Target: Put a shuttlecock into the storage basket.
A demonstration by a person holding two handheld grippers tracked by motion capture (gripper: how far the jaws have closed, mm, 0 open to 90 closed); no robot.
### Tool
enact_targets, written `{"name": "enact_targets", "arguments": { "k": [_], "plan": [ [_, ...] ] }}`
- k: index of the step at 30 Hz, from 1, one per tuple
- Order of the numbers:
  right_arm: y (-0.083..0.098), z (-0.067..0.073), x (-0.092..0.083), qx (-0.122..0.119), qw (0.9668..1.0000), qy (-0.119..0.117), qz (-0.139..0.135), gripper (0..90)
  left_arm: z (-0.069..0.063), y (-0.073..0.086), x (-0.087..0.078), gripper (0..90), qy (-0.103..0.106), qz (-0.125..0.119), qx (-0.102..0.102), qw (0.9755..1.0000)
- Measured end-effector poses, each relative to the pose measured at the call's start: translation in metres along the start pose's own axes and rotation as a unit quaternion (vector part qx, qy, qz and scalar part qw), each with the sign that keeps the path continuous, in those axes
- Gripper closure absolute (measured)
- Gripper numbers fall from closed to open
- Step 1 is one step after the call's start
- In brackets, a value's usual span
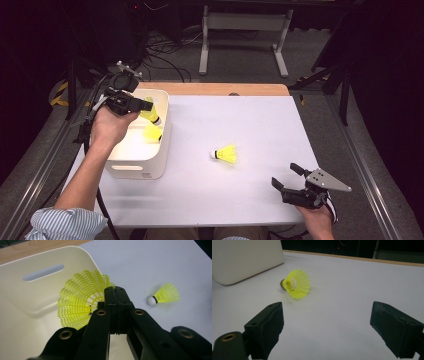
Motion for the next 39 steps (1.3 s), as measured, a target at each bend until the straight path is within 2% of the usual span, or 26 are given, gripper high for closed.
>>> {"name": "enact_targets", "arguments": {
  "k": [21,34,39],
  "plan": [
    [0.001,0.001,0.000,0.000,1.0000,0.001,0.003,12.3,0.023,0.015,0.025,90.0,-0.014,0.017,-0.017,0.9996],
    [0.002,0.000,0.002,0.000,1.0000,0.002,0.006,12.3,0.031,0.010,0.048,90.0,-0.015,0.027,-0.019,0.9994],
    [0.002,0.000,0.002,-0.002,1.0000,0.002,0.007,12.3,0.033,0.006,0.055,90.0,-0.023,0.027,-0.017,0.9992]
  ]
}}
Point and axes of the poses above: each handheld gripper's, and its own axes: x roughly forward along the jaws, y roughly out of its underside, z roughly to its left, the point moved 10 cm from there along x, roughly forward along the jaws, and after that the axes turned 7 degrees about z, right-handed, at the moved point
